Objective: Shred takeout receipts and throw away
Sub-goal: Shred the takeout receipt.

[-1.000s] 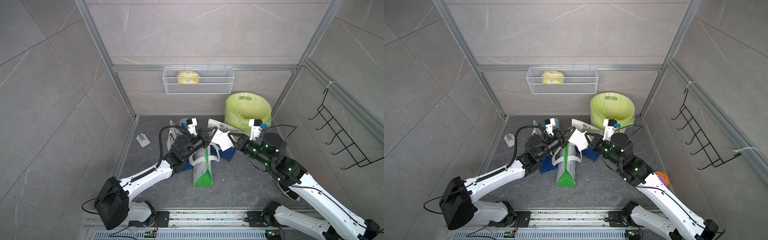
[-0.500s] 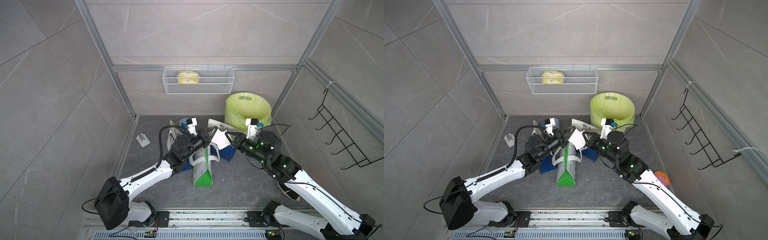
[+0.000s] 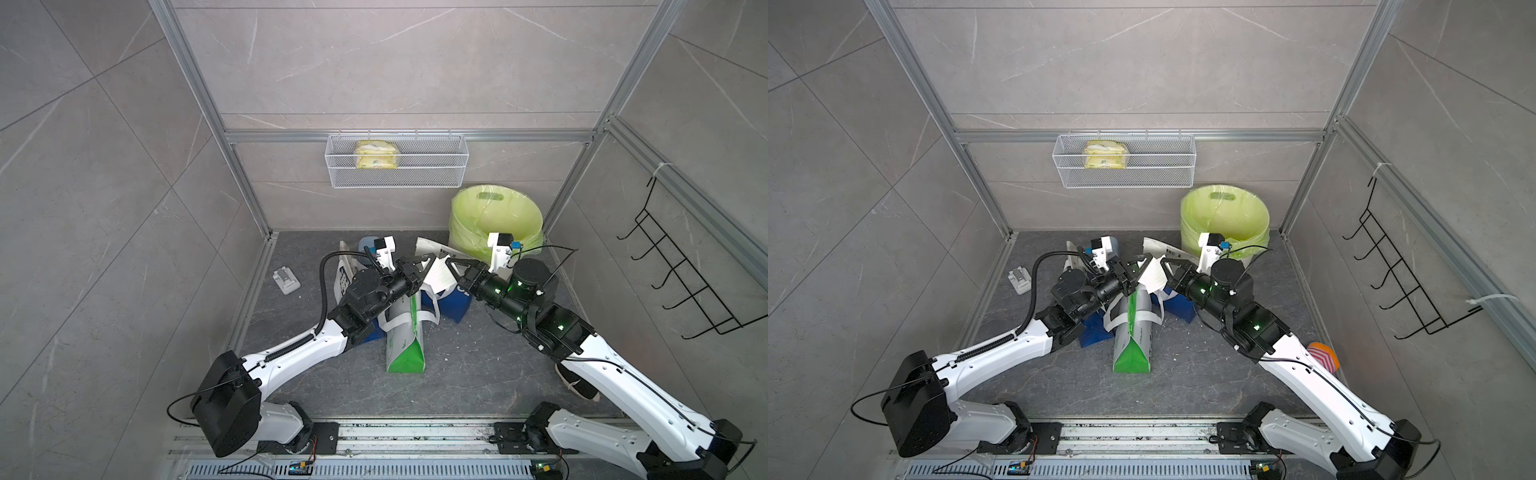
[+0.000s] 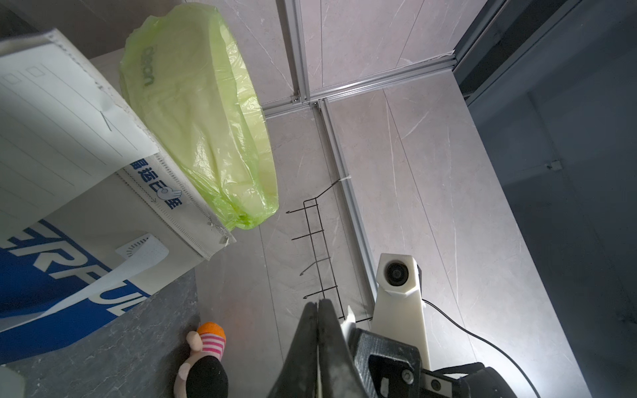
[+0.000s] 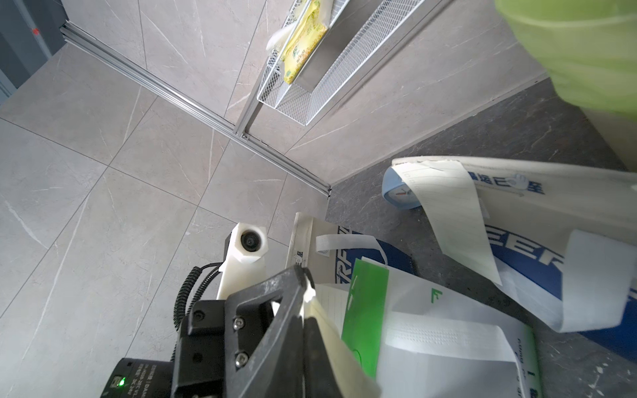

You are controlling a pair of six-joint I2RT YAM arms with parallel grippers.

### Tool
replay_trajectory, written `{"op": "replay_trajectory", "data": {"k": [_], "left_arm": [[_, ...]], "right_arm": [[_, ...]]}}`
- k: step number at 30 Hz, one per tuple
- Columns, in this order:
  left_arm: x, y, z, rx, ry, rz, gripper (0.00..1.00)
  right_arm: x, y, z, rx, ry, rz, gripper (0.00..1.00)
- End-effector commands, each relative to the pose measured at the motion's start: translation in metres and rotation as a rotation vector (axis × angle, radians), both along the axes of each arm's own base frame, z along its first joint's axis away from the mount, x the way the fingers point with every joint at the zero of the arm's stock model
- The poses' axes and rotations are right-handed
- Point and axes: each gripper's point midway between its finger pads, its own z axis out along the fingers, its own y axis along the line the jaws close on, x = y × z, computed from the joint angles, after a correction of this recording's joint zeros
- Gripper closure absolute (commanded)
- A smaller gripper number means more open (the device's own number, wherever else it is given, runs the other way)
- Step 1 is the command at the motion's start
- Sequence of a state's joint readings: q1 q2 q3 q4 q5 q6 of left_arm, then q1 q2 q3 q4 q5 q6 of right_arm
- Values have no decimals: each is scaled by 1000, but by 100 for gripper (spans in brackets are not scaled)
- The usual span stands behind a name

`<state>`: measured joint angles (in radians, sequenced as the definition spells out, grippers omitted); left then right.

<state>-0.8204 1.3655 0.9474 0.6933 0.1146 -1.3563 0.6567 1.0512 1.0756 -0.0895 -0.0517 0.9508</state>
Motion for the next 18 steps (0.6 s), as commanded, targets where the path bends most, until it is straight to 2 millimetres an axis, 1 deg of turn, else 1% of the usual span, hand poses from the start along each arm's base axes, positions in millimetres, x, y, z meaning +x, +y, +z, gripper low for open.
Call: {"op": "replay_trajectory", "data": {"k": [1, 2, 3, 4, 5, 6, 7, 8, 10, 11, 13, 16, 18], "left_arm": [[-9, 4, 32, -60, -79, -17, 100], [-10, 4, 34, -59, -88, -17, 100], [-11, 4, 36, -56, -99, -17, 100], [-11, 4, 38, -50, -109, -17, 100], [-12, 4, 38, -40, -120, -18, 100], [-14, 6, 41, -30, -141, -12, 100], [-15, 8, 45, -19, -165, -7, 100], [-17, 9, 48, -2, -190, -2, 100], [-20, 12, 55, 24, -229, 9, 100], [-23, 13, 59, 33, -249, 6, 100], [-28, 14, 70, 27, -293, -7, 100], [-38, 12, 87, 17, -369, -41, 100], [-45, 10, 98, 26, -421, -67, 100]], "right_arm": [[-1, -2, 15, 15, -30, -4, 100], [-1, -5, 14, -1, -35, -12, 100], [-2, -7, 16, -20, -47, -15, 97], [-4, -9, 19, -41, -65, -14, 88], [-6, -12, 21, -73, -83, -16, 73], [-8, -16, 23, -102, -97, -22, 56], [-11, -20, 26, -135, -119, -23, 35], [-15, -24, 29, -168, -147, -20, 19], [-22, -30, 30, -222, -191, -19, 5], [-25, -32, 31, -238, -217, -12, 0], [-32, -29, 34, -249, -271, 41, 0], [-47, -15, 48, -225, -378, 175, 0], [-51, -12, 54, -226, -411, 215, 1]]}}
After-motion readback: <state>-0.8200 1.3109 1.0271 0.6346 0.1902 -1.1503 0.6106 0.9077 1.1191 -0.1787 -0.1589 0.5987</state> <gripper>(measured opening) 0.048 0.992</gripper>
